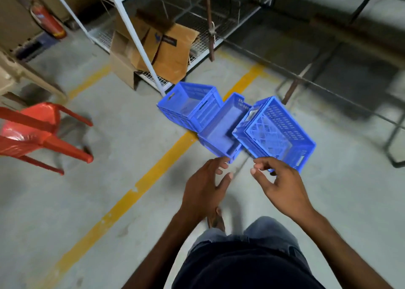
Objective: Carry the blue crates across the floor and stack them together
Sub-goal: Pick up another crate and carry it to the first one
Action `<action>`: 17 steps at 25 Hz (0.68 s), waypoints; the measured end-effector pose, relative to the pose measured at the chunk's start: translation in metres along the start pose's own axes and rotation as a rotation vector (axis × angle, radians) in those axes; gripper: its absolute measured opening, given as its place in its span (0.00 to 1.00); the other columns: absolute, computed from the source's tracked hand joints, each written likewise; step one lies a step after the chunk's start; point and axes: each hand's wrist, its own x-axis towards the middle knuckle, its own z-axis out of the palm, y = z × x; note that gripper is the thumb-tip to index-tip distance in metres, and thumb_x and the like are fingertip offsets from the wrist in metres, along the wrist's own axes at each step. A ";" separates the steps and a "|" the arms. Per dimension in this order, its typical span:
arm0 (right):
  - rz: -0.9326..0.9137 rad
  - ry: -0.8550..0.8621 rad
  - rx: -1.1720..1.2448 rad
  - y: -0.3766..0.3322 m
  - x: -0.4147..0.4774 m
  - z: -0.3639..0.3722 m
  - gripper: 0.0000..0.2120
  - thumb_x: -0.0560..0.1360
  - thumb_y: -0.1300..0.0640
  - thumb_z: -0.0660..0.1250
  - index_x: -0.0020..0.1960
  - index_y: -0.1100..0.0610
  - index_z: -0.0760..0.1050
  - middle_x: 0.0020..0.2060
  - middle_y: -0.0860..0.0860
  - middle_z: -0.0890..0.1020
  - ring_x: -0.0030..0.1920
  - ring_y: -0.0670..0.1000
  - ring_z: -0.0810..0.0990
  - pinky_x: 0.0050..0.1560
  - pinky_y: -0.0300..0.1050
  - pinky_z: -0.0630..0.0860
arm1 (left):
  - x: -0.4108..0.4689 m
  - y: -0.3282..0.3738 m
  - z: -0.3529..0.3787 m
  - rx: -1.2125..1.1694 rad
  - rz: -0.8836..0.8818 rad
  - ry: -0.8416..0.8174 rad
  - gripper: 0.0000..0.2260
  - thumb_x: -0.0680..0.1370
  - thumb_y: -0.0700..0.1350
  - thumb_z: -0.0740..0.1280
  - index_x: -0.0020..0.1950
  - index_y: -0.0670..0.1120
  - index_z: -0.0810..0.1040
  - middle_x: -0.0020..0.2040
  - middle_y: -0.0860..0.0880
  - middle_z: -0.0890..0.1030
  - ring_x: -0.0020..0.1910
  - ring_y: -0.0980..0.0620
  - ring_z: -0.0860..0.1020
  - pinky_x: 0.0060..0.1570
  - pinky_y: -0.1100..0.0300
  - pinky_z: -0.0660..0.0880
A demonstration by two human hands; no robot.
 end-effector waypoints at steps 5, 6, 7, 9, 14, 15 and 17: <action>0.159 0.027 0.063 0.042 0.090 -0.026 0.07 0.75 0.45 0.71 0.52 0.42 0.78 0.45 0.37 0.82 0.43 0.42 0.81 0.43 0.43 0.78 | 0.117 0.019 0.030 0.003 0.030 -0.087 0.16 0.78 0.56 0.66 0.66 0.59 0.73 0.55 0.64 0.79 0.51 0.65 0.78 0.50 0.62 0.77; 0.183 0.010 0.074 0.054 0.109 -0.030 0.06 0.75 0.46 0.71 0.51 0.42 0.78 0.45 0.37 0.82 0.43 0.41 0.81 0.43 0.43 0.78 | 0.139 0.022 0.043 -0.019 0.000 -0.096 0.16 0.78 0.55 0.66 0.65 0.59 0.73 0.55 0.63 0.79 0.51 0.64 0.78 0.50 0.61 0.77; 0.205 -0.013 0.081 0.071 0.129 -0.035 0.05 0.75 0.47 0.71 0.51 0.43 0.78 0.46 0.37 0.82 0.45 0.40 0.81 0.43 0.42 0.78 | 0.161 0.025 0.059 -0.044 -0.038 -0.105 0.15 0.78 0.54 0.67 0.65 0.58 0.74 0.55 0.63 0.80 0.51 0.64 0.79 0.51 0.60 0.78; 0.223 -0.046 0.081 0.101 0.163 -0.039 0.04 0.75 0.49 0.71 0.49 0.45 0.77 0.46 0.37 0.82 0.47 0.38 0.81 0.44 0.39 0.77 | 0.199 0.031 0.091 -0.095 -0.102 -0.117 0.15 0.78 0.54 0.68 0.64 0.58 0.75 0.55 0.62 0.81 0.51 0.63 0.80 0.51 0.59 0.78; 0.381 -0.119 0.130 0.180 0.249 -0.029 0.04 0.74 0.54 0.73 0.46 0.48 0.79 0.42 0.40 0.84 0.44 0.40 0.83 0.51 0.47 0.80 | 0.287 0.022 0.179 -0.140 -0.261 -0.217 0.13 0.77 0.54 0.69 0.62 0.57 0.77 0.54 0.61 0.81 0.50 0.66 0.79 0.50 0.67 0.74; 0.428 -0.148 0.127 0.195 0.264 -0.023 0.04 0.74 0.54 0.73 0.48 0.48 0.80 0.41 0.42 0.84 0.44 0.41 0.83 0.51 0.49 0.81 | 0.300 0.012 0.196 -0.138 -0.290 -0.229 0.12 0.77 0.52 0.70 0.60 0.55 0.78 0.53 0.61 0.81 0.47 0.69 0.78 0.48 0.70 0.72; 0.519 -0.203 0.120 0.229 0.297 -0.005 0.04 0.74 0.52 0.71 0.49 0.47 0.80 0.42 0.43 0.85 0.46 0.46 0.84 0.52 0.52 0.80 | 0.331 -0.012 0.233 -0.180 -0.395 -0.253 0.08 0.77 0.48 0.71 0.56 0.52 0.80 0.49 0.58 0.80 0.41 0.74 0.76 0.43 0.71 0.69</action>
